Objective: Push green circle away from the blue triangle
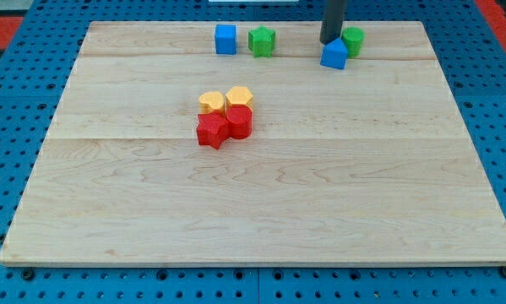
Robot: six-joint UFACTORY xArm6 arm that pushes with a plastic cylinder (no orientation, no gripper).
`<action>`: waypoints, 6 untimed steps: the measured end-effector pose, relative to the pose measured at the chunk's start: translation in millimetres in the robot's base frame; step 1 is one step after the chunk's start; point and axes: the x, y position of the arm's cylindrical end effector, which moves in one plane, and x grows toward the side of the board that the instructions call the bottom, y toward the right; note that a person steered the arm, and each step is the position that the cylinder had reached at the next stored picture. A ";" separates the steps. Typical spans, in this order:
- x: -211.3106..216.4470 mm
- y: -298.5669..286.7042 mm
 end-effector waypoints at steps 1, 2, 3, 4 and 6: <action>-19.9 3.8; -5.0 30.5; 27.0 42.4; 41.7 57.2; 80.3 60.9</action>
